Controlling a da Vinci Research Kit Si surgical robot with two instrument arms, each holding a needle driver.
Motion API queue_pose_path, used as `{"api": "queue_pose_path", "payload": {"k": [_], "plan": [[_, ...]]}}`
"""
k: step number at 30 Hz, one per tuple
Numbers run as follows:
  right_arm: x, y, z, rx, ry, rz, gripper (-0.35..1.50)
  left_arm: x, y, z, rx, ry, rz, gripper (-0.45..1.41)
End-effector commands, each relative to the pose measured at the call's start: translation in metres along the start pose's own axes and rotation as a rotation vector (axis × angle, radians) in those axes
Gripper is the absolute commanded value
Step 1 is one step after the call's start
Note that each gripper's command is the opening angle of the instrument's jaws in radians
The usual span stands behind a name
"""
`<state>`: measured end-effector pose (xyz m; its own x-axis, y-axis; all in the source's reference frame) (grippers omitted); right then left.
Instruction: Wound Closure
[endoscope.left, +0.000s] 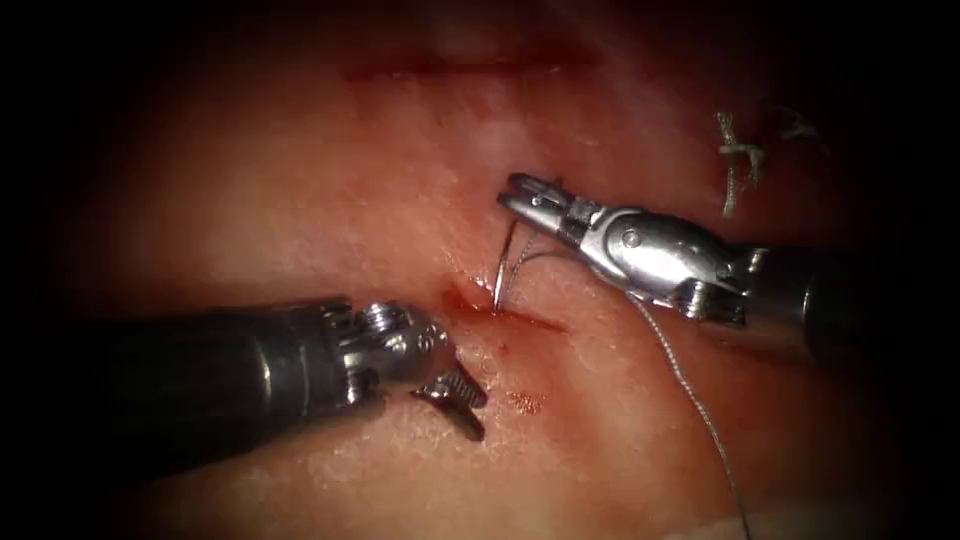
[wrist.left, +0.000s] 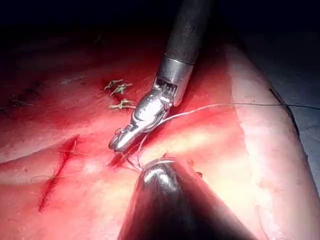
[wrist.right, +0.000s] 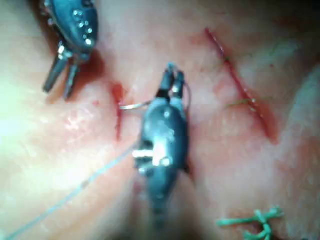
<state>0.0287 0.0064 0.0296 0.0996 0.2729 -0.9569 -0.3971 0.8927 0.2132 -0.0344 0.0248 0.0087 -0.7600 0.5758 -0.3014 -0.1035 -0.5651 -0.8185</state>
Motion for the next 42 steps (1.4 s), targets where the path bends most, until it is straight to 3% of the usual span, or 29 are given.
{"api": "queue_pose_path", "payload": {"k": [1, 6, 23, 42], "plan": [[-0.0004, -0.0002, 0.0006, 0.005, 0.002, 0.001, -0.35, 0.0, -0.0007, 0.0012, -0.004, -0.009, 0.006, 0.29], [-0.0004, -0.0001, 0.0005, 0.02, -0.008, 0.001, -0.35, -0.001, -0.0017, 0.0023, -0.014, -0.012, 0.013, 0.29], [-0.0006, -0.0016, 0.0003, 0.102, -0.027, 0.027, -0.35, -0.0014, -0.002, 0.0014, -0.032, -0.002, 0.016, 0.29], [-0.0004, -0.0019, -0.0006, 0.172, -0.14, 0.185, -0.35, -0.002, -0.0025, 0.0012, -0.037, 0.0, 0.022, 0.25]]}}
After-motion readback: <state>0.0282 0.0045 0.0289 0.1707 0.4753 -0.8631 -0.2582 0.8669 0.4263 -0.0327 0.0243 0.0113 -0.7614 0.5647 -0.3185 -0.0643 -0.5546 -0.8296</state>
